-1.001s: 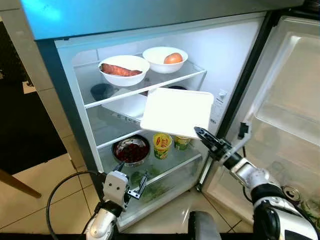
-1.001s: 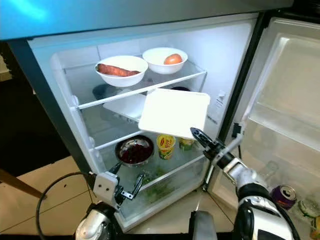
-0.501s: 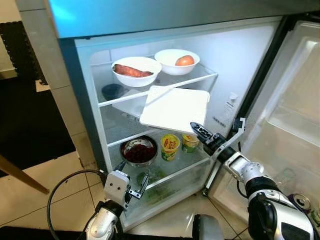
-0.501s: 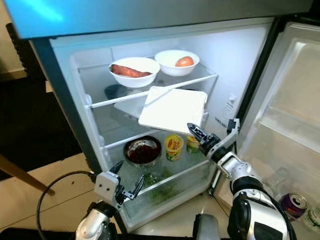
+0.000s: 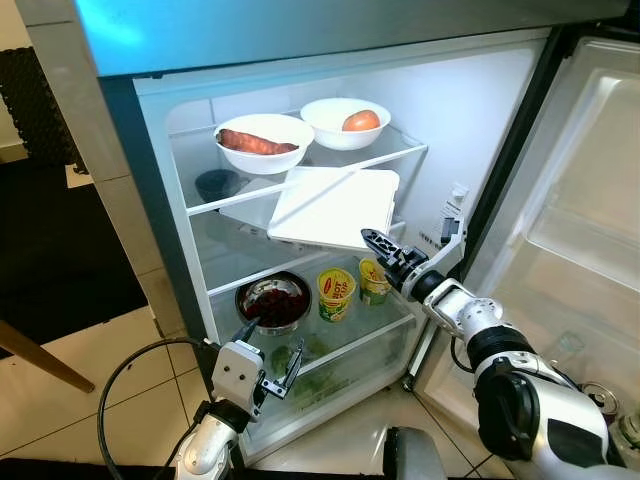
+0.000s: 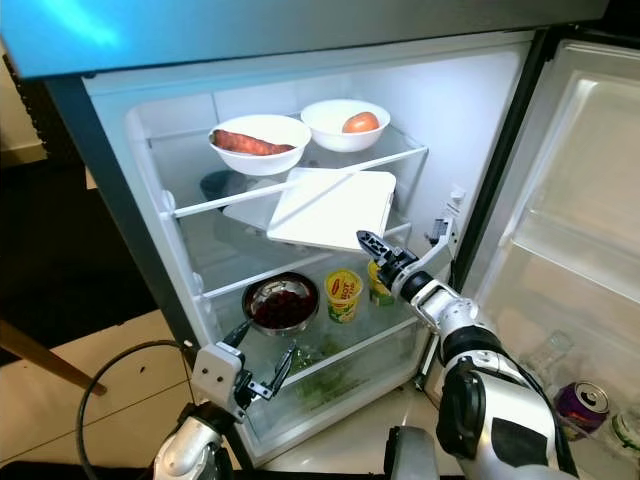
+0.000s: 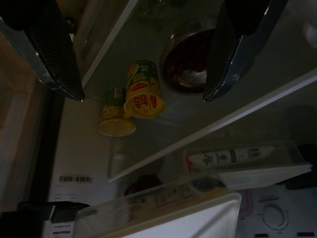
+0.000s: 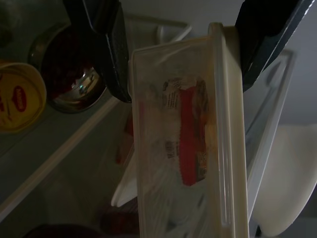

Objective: Restocking fridge

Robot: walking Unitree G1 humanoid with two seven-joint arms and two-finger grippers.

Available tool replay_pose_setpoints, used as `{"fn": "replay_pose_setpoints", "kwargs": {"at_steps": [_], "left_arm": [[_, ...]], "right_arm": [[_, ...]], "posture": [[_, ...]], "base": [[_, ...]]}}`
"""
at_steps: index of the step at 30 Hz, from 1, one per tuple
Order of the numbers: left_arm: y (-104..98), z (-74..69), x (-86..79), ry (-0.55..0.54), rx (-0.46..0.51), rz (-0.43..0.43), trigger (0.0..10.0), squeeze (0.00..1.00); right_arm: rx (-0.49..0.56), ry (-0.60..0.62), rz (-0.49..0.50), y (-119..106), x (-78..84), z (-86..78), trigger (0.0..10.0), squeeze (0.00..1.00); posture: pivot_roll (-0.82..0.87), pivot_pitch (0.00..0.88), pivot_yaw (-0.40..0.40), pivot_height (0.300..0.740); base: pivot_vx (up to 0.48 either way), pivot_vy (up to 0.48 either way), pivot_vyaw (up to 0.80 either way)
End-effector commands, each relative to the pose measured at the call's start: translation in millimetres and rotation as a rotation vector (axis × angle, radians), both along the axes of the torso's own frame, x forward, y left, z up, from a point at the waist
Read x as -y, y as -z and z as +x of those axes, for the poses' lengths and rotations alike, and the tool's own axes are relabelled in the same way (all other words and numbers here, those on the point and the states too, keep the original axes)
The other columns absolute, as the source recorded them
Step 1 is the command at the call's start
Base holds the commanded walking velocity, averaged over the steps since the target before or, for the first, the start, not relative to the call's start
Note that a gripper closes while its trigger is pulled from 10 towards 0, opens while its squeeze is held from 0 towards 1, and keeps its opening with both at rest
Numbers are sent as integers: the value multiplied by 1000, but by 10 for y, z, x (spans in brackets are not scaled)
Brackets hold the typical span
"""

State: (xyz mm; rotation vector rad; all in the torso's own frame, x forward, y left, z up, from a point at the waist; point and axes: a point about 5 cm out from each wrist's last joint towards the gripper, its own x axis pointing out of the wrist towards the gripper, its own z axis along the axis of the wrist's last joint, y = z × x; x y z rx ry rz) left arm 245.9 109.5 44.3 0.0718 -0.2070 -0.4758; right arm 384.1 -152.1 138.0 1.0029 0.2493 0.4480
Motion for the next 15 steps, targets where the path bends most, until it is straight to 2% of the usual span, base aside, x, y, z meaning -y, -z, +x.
{"fn": "replay_pose_setpoints", "kwargs": {"at_steps": [1, 8, 15], "left_arm": [[-36, 19, 70, 12, 5, -7, 10000, 0], [-130, 55, 40, -4, 41, -21, 10000, 0], [-119, -9, 24, 5, 39, -16, 10000, 0]], "right_arm": [[12, 67, 46, -146, -61, 94, 10000, 0], [18, 81, 130, -260, -144, 146, 10000, 0], [2, 98, 209, -234, -171, 139, 10000, 0]], "posture": [[-72, 12, -30, 423], [-58, 28, -31, 423], [-52, 43, -24, 423]], "base": [[0, 0, 0], [0, 0, 0], [0, 0, 0]]}}
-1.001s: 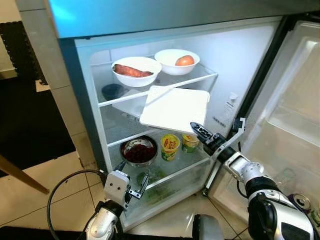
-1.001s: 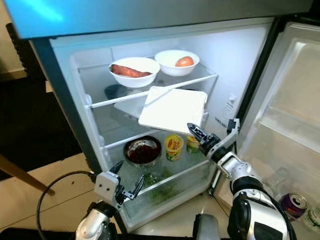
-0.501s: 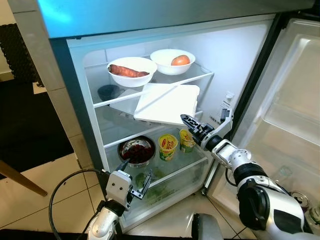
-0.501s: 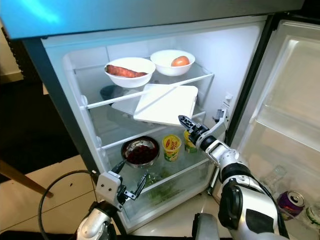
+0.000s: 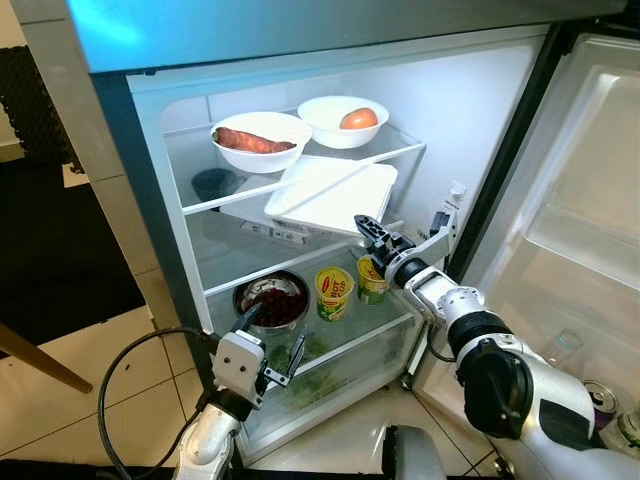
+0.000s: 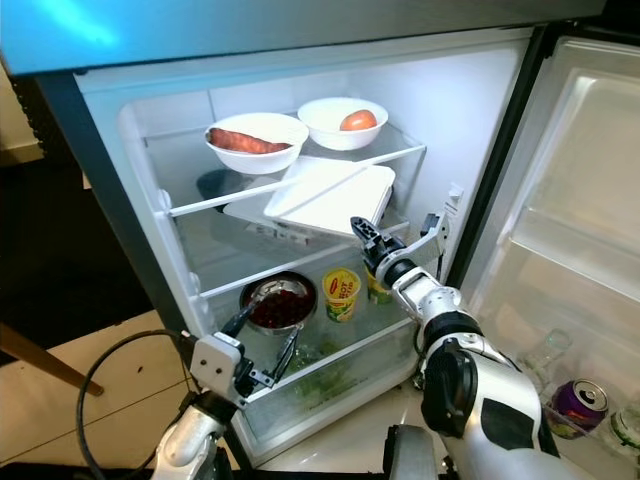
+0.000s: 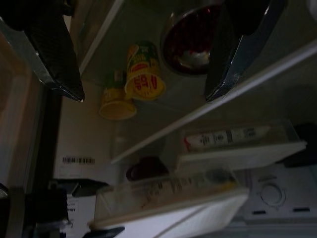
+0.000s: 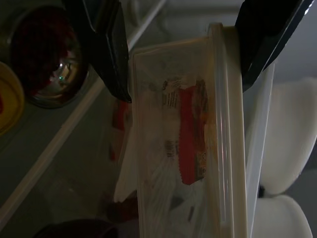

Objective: Restocking fridge

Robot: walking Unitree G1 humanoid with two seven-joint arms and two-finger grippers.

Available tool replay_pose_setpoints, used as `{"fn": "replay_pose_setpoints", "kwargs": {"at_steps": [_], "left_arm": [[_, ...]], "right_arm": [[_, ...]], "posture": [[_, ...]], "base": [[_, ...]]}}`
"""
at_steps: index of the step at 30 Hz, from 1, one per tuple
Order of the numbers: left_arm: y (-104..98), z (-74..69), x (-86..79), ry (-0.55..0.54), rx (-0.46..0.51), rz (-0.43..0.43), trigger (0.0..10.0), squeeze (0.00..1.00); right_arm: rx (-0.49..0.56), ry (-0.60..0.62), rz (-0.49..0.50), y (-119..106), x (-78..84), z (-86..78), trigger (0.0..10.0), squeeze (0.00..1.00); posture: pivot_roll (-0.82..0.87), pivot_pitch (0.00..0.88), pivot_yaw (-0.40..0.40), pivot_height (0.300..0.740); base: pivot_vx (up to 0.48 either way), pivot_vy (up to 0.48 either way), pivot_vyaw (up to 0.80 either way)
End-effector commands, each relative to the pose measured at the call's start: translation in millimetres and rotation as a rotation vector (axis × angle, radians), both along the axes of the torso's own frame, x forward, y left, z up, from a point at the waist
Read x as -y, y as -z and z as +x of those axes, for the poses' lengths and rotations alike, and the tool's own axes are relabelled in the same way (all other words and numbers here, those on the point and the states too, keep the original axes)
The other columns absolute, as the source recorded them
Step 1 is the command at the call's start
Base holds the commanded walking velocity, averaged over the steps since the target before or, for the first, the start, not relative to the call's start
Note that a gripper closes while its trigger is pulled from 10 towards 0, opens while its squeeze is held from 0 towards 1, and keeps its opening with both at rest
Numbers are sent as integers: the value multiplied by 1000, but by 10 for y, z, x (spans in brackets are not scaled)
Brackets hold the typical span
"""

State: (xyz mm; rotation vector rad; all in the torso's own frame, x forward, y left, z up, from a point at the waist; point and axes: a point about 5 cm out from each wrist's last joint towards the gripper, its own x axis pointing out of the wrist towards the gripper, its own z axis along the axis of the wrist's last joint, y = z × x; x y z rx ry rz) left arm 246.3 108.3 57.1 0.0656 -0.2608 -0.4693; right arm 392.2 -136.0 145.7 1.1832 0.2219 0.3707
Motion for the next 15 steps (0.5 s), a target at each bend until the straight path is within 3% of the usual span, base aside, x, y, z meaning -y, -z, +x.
{"fn": "replay_pose_setpoints", "kwargs": {"at_steps": [1, 15], "left_arm": [[8, -18, 13, 10, -11, 3, 10000, 0], [-160, -13, 46, 8, 40, -23, 10000, 0]], "right_arm": [[50, 25, 48, -146, -12, 56, 10000, 0], [14, 50, 66, -189, -80, 92, 10000, 0]], "posture": [[-53, 48, -24, 423], [-42, 92, -43, 423]], "base": [[0, 0, 0], [0, 0, 0]]}}
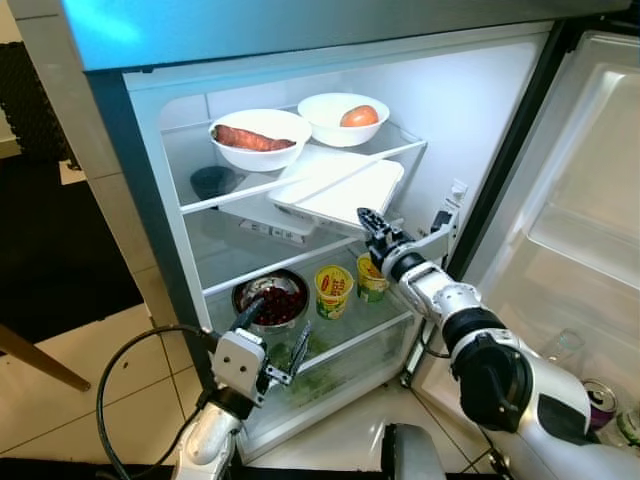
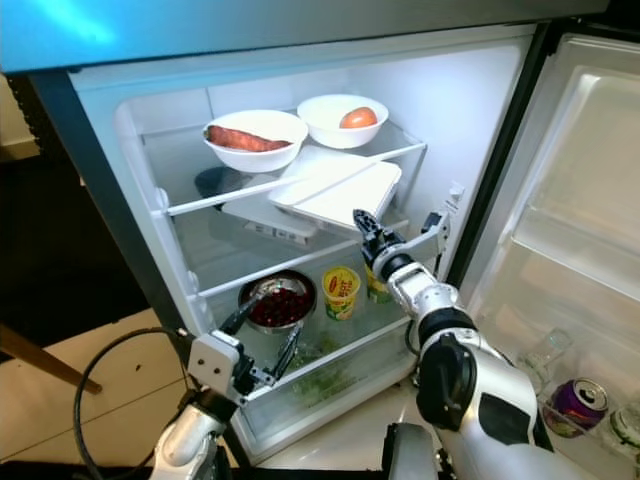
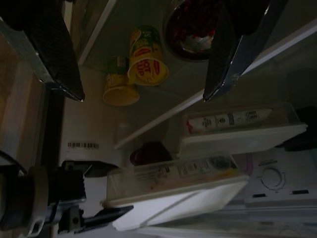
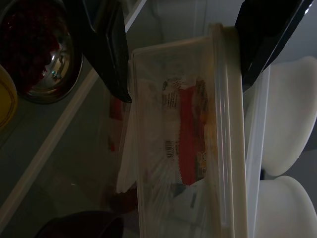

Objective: Restocking fridge

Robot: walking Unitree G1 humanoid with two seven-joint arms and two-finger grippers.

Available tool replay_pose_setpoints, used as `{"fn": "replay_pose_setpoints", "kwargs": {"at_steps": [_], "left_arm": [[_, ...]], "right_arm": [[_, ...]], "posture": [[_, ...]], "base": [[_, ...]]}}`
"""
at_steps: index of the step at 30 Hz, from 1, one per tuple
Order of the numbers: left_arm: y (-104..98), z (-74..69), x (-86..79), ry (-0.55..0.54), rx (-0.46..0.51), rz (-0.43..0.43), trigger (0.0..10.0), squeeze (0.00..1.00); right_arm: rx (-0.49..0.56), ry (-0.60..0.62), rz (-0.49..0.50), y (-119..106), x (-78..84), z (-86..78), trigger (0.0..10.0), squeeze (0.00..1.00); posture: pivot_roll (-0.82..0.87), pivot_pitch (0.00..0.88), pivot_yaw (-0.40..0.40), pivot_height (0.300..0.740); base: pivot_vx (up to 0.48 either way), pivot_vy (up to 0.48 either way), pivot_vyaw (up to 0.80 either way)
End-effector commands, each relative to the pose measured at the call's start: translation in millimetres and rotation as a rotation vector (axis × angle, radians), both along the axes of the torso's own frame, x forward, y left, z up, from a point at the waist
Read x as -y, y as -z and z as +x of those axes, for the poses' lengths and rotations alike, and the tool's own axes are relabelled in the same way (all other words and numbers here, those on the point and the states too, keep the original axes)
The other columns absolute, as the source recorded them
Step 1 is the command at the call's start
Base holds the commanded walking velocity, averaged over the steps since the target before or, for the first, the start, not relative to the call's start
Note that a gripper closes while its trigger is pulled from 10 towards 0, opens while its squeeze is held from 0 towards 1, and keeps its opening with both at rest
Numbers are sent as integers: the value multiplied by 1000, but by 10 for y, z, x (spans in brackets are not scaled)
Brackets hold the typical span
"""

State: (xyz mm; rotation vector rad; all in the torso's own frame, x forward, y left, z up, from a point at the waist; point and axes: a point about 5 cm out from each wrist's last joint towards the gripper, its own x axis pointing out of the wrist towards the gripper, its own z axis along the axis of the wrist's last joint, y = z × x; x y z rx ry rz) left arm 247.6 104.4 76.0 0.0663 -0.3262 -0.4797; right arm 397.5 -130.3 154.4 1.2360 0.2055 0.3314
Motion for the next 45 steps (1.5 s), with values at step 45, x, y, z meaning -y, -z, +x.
{"fn": "replay_pose_setpoints", "kwargs": {"at_steps": [45], "left_arm": [[-427, -320, -4, -60, 23, -77, 10000, 0]], "right_arm": [[53, -7, 206, -638, -603, 164, 10000, 0]], "posture": [[89, 270, -71, 423]], "base": [[0, 0, 0]]}}
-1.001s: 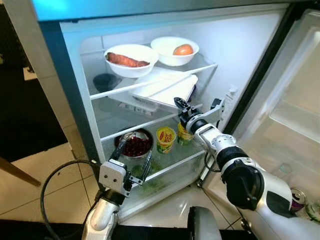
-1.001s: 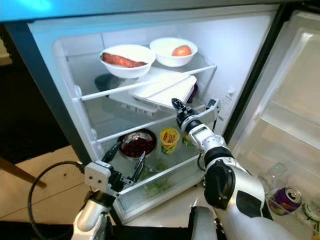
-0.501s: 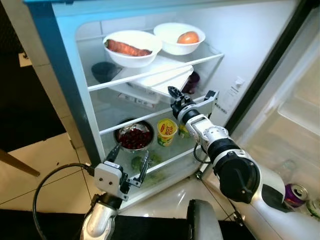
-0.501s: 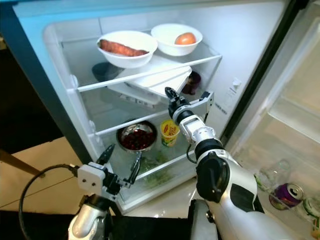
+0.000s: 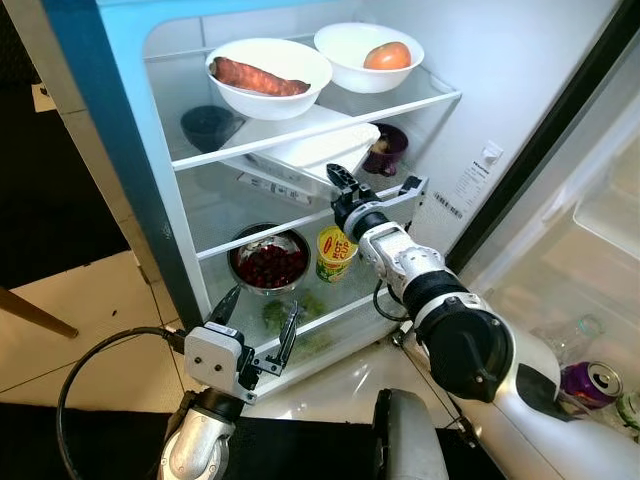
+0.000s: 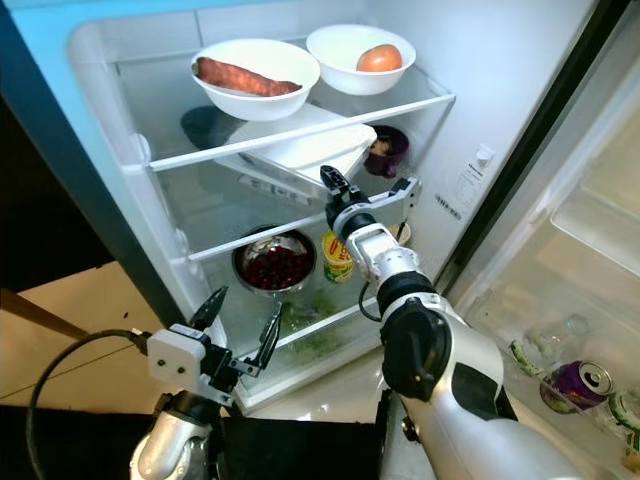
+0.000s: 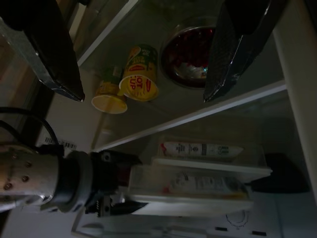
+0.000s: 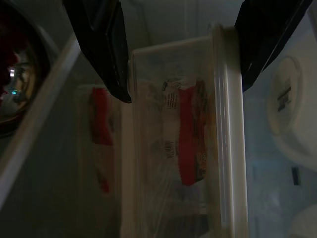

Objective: Restocking fridge

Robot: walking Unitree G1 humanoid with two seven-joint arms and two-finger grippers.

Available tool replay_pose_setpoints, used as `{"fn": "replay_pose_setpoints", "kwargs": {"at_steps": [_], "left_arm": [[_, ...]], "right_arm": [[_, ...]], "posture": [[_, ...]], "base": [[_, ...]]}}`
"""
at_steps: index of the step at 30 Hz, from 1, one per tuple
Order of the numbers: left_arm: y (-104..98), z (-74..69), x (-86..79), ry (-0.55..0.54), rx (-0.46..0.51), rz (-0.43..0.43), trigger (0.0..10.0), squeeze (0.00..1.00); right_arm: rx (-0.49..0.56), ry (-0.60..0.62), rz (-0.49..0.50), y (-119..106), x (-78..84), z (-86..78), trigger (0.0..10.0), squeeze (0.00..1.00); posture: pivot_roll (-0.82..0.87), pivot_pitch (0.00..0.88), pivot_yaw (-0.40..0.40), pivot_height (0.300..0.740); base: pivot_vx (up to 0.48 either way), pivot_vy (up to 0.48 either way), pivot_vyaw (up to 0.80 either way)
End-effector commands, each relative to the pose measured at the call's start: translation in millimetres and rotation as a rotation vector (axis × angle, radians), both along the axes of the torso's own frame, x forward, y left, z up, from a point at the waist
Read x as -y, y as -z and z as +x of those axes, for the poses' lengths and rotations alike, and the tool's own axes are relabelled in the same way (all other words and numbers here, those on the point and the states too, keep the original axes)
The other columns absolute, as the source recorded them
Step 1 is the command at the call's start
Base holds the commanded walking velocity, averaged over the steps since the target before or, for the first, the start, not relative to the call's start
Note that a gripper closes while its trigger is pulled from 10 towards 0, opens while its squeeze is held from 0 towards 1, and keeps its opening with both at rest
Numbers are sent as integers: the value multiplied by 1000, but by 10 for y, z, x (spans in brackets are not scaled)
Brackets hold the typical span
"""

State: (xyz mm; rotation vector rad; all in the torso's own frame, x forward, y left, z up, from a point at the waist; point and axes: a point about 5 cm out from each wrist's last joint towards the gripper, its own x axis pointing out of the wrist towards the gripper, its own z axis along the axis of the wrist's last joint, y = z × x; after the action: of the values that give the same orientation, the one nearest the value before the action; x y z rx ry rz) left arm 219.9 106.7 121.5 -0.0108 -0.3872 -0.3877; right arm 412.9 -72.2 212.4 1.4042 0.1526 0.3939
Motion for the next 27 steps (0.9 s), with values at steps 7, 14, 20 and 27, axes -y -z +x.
{"fn": "replay_pose_setpoints", "kwargs": {"at_steps": [7, 14, 20, 27], "left_arm": [[-10, -92, 11, 16, -23, 30, 10000, 0], [-39, -102, 8, 17, -25, 32, 10000, 0], [-58, -111, 28, 26, -32, 30, 10000, 0], [-62, -98, 42, 27, -37, 27, 10000, 0]], "right_arm": [[13, -2, 37, -63, -84, 0, 10000, 0], [27, -5, 28, -77, -102, -1, 10000, 302], [52, 24, 35, -143, -53, 21, 10000, 529], [63, 22, 13, -157, -45, 25, 10000, 494]], "posture": [[108, 278, -68, 423], [112, 280, -66, 423], [112, 281, -65, 423], [99, 276, -66, 423]], "base": [[0, 0, 0], [0, 0, 0], [0, 0, 0], [0, 0, 0]]}}
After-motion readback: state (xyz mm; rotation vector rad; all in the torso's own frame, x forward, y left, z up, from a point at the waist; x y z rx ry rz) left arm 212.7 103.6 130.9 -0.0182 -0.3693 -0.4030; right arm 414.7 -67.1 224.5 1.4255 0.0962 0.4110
